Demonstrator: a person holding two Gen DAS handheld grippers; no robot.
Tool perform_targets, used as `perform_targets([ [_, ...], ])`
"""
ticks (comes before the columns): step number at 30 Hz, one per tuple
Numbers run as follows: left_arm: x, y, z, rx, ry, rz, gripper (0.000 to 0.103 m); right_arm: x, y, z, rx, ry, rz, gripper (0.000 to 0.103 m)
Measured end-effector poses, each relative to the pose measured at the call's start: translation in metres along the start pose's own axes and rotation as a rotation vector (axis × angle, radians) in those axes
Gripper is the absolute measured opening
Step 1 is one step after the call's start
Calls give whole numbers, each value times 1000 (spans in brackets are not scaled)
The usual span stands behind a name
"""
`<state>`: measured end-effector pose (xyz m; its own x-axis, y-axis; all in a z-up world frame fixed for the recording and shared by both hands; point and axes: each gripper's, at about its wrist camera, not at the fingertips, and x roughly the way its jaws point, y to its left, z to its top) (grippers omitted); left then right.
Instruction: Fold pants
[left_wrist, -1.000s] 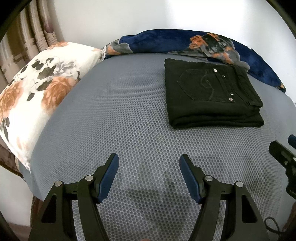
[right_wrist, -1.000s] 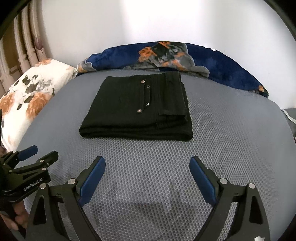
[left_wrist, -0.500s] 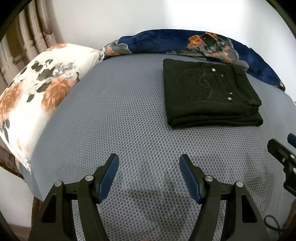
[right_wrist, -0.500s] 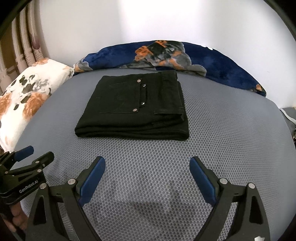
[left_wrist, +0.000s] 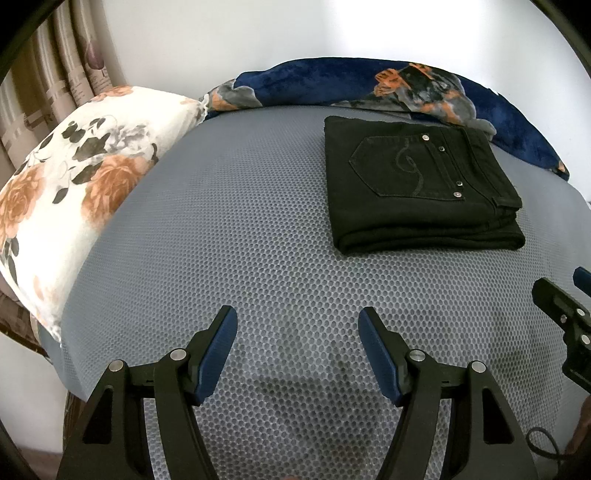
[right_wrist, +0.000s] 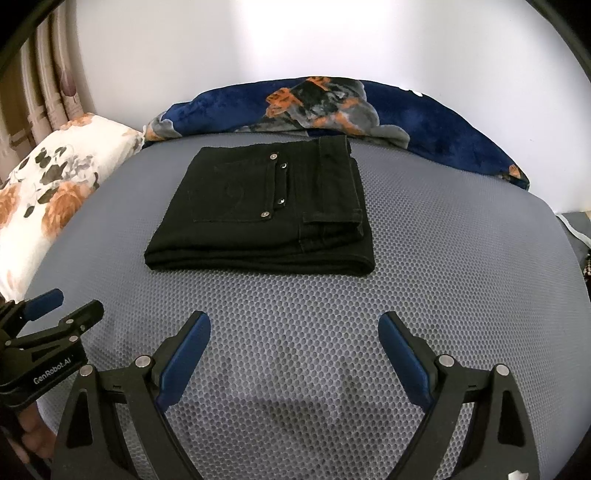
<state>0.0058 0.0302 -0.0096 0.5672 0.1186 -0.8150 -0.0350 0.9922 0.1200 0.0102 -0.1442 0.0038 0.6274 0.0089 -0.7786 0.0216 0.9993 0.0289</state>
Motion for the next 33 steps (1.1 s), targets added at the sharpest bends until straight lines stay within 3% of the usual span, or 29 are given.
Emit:
perform_targets([
  [33,5,4,0,2,14,-11,68,2,2,-2,-1,6,2,91],
])
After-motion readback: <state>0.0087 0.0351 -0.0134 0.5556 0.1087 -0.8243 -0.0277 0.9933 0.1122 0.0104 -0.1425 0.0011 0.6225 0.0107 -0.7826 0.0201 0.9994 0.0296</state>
